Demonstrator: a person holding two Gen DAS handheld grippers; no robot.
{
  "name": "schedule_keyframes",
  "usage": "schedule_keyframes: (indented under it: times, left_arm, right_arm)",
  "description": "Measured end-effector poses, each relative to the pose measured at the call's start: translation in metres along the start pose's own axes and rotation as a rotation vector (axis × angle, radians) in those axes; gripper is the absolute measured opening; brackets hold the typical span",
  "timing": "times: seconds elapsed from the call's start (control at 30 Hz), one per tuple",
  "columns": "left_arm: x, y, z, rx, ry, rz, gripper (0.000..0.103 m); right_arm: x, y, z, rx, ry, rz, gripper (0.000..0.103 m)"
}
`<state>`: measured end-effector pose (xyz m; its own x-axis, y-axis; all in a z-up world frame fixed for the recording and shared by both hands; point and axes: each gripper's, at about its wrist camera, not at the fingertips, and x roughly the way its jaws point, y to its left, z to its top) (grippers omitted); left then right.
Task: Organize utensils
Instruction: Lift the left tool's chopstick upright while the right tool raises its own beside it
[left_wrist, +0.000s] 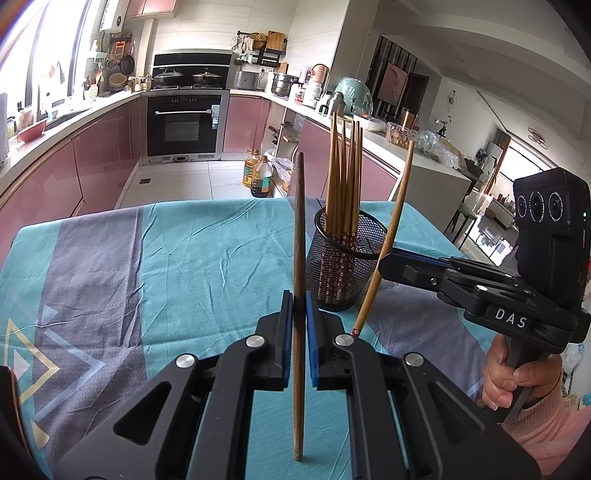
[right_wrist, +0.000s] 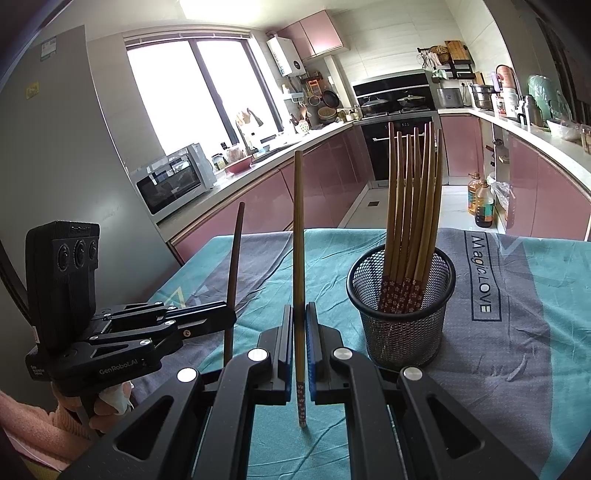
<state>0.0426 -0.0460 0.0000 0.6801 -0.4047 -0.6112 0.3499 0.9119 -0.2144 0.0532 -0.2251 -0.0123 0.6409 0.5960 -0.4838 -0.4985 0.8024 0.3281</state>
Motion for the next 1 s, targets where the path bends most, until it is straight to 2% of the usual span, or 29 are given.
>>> schedule_keyframes:
  times: [1.0]
  left_arm:
    - [0.0021,-0.0041,0.0042,-0.005,0.004,-0.014,0.008]
  right_arm:
    - [-0.0012,-0.0018,0.0062,-0.003,0.001,0.004,0.005]
